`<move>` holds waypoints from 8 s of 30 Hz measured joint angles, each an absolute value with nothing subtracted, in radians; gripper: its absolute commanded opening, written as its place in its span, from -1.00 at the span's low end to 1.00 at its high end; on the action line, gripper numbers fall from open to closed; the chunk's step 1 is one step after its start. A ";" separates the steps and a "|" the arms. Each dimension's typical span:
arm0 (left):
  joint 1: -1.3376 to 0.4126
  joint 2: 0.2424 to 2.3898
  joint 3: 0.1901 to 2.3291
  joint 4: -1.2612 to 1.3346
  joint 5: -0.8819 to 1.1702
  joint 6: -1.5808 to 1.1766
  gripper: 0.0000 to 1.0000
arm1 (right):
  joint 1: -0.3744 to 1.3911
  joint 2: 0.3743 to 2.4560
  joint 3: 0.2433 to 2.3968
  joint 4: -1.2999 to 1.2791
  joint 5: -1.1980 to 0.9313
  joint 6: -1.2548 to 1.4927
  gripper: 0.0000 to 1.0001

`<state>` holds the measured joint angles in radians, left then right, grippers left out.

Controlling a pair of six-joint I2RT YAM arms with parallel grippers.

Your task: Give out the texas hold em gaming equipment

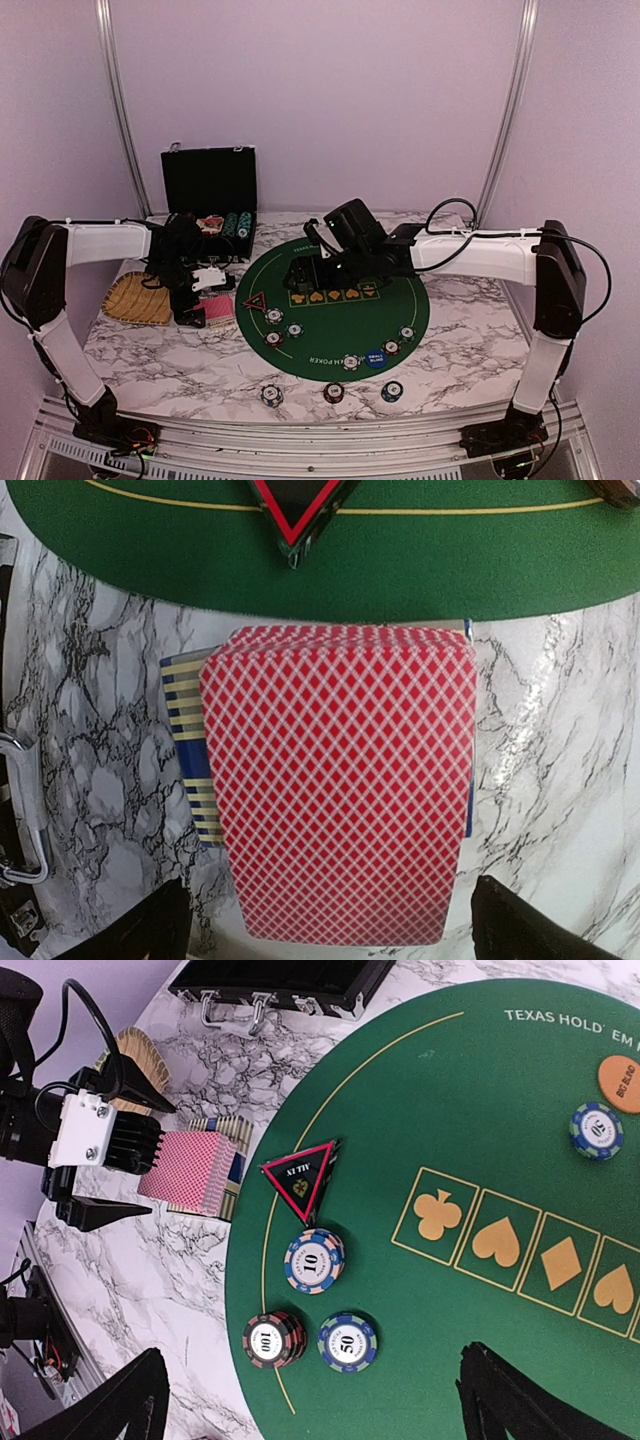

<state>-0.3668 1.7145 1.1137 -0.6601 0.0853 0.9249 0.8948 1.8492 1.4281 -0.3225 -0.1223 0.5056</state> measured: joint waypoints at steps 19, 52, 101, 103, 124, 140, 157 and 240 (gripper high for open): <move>-0.379 1.737 1.091 -0.630 0.050 0.947 0.98 | 0.895 1.849 1.422 -0.323 -0.123 0.506 0.98; -0.381 1.787 1.098 -0.601 0.038 0.962 0.73 | 0.895 1.849 1.379 -0.279 -0.186 0.562 0.98; -0.408 1.610 1.069 -0.606 0.060 0.888 -1.00 | 0.883 1.906 1.309 0.006 -0.408 0.743 0.98; -0.418 1.591 1.076 -0.618 0.073 0.877 -1.00 | 0.881 1.921 1.309 0.033 -0.431 0.761 0.97; -0.537 1.497 1.156 -0.687 0.140 0.796 -1.00 | 0.876 2.039 1.310 0.453 -0.651 1.047 0.82; -0.571 1.480 1.170 -0.690 0.157 0.788 -1.00 | 0.876 2.101 1.314 0.588 -0.701 1.161 0.37; -0.597 1.480 1.198 -0.695 0.160 0.787 -1.00 | 0.878 2.174 1.365 0.700 -0.745 1.266 -0.26; -0.680 1.546 1.234 -0.678 0.156 0.833 0.13 | 0.907 2.269 1.406 0.863 -0.804 1.430 -0.61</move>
